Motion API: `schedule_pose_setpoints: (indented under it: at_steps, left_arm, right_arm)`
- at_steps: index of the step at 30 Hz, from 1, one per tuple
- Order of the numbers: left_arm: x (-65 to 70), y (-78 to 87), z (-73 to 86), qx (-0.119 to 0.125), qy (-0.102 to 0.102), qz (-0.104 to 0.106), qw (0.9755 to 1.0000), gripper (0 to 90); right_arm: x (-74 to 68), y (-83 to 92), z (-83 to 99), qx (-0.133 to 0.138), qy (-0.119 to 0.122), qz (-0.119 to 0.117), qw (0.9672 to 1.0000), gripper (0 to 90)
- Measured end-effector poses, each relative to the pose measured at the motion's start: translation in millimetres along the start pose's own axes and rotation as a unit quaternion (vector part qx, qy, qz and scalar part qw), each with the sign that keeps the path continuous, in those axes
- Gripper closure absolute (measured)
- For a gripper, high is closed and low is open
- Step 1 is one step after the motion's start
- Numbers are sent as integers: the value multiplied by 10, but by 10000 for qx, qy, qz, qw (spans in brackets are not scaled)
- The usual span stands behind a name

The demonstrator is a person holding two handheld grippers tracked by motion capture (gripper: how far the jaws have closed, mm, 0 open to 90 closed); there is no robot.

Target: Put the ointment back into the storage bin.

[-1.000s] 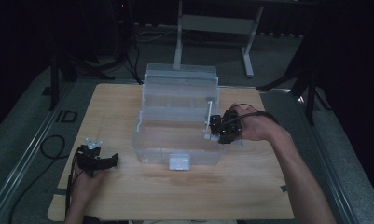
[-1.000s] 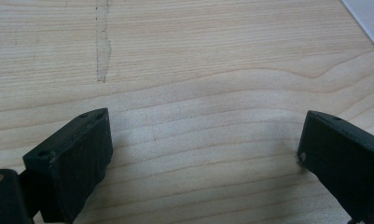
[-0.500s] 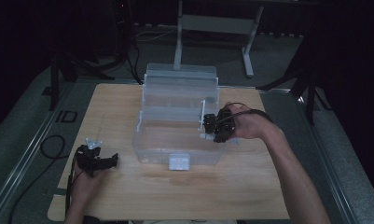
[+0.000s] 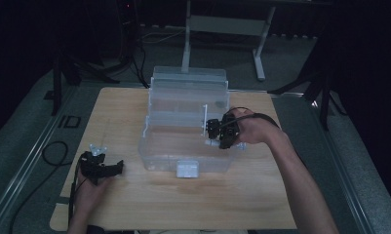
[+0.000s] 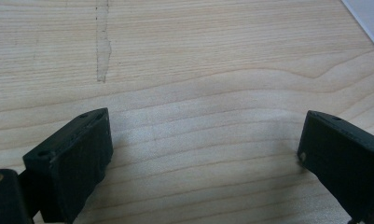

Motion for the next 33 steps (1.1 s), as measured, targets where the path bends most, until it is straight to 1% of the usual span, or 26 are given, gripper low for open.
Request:
schedule_pose_setpoints:
  at_steps: [2,5,8,12,17,28,30,33]
  left_arm:
    - [0,0,0,0,0,0,10000,36]
    - [-1,1,0,-5,-7,-1,10000,36]
    - [0,0,0,-1,0,1,10000,36]
    - [0,0,0,0,0,1,10000,36]
    - [-1,0,0,-3,-3,0,10000,36]
    - [0,0,0,0,-1,1,10000,36]
    - [-1,1,0,-6,-8,-1,10000,36]
    - [-1,1,0,-7,-5,1,10000,36]
  right_arm:
    - [14,-6,-13,18,21,8,10000,702]
    - [7,-21,-32,-43,24,0,10000,702]
    - [12,-34,-54,-45,27,1,10000,702]
    - [25,-51,-85,-39,34,38,10000,702]
    - [32,-84,-117,-95,46,8,9999,702]
    - [33,-122,-193,-20,104,-15,9999,701]
    - [29,-133,-202,-70,85,-41,9999,701]
    - [29,-165,-218,-117,115,-20,9999,701]
Point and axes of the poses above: each handheld gripper's, and its own axes: y roughly backward along the jaws, z roughly out of its underside, x roughly to its right, the point moved 3 cm from there along -y, roughly forward along the jaws, and after that the axes turned 7 degrees about -x, right-handed, at the moved point
